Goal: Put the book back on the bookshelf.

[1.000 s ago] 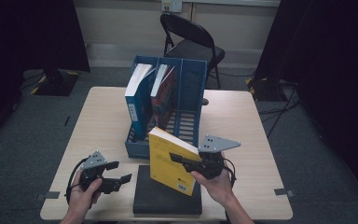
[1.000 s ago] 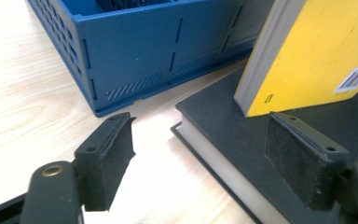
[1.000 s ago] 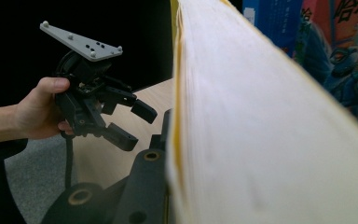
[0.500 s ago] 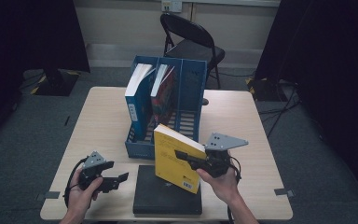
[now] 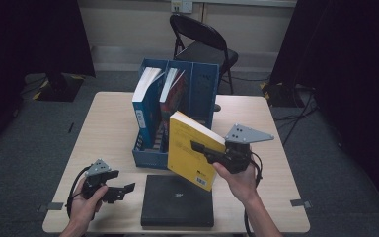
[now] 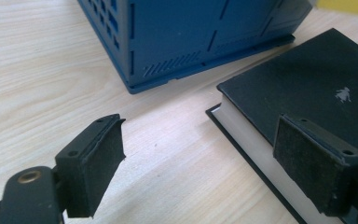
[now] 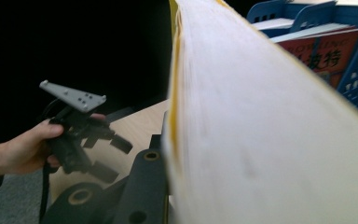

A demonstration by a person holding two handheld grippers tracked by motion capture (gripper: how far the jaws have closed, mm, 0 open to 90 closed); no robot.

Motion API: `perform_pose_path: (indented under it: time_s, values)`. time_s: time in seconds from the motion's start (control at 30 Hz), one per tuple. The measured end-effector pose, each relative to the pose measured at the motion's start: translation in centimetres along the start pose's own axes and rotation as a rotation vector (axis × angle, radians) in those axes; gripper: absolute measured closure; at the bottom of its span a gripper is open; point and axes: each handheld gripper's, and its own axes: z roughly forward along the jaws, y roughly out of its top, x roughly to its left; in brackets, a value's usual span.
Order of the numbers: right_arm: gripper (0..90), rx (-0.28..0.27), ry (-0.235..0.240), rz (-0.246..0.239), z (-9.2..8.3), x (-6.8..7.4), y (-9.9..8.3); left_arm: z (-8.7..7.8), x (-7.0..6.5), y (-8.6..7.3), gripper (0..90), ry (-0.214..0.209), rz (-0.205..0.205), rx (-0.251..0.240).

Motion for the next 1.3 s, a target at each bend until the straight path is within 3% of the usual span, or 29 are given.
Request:
perform_pose_path:
  time_s: [0.43,0.53,0.7,0.77,0.8,0.87,1.03,1.3]
  values:
    - [75.3,-0.004,-0.086,0.028,0.7,-2.3,1.5,0.0,-0.3,0.0,15.7,0.012,0.015,0.007]
    - [75.4,-0.007,-0.144,0.04,1.0,-2.6,2.1,0.0,-0.3,0.0,15.7,0.01,0.016,0.01]
    - [75.3,-0.009,-0.186,0.053,1.5,-3.0,2.6,0.0,-0.6,0.0,15.8,0.005,0.018,0.011]
    - [75.4,-0.007,-0.203,0.058,2.0,-3.2,2.8,0.0,-0.9,0.0,15.8,-0.001,0.04,0.015]
    - [75.4,-0.006,-0.221,0.049,2.4,-3.2,2.9,0.1,-1.2,0.0,15.7,-0.023,0.058,0.023]
    - [75.3,-0.002,-0.236,0.04,2.9,-3.1,3.1,0.3,-1.4,0.0,15.8,-0.016,0.068,0.026]
    - [75.3,0.009,-0.259,0.046,4.2,-3.1,3.7,0.2,-1.3,0.0,15.8,-0.013,0.065,0.02]
    - [75.4,0.028,-0.34,0.065,6.5,-3.5,4.4,0.2,-0.6,-0.1,15.8,-0.004,0.032,0.015]
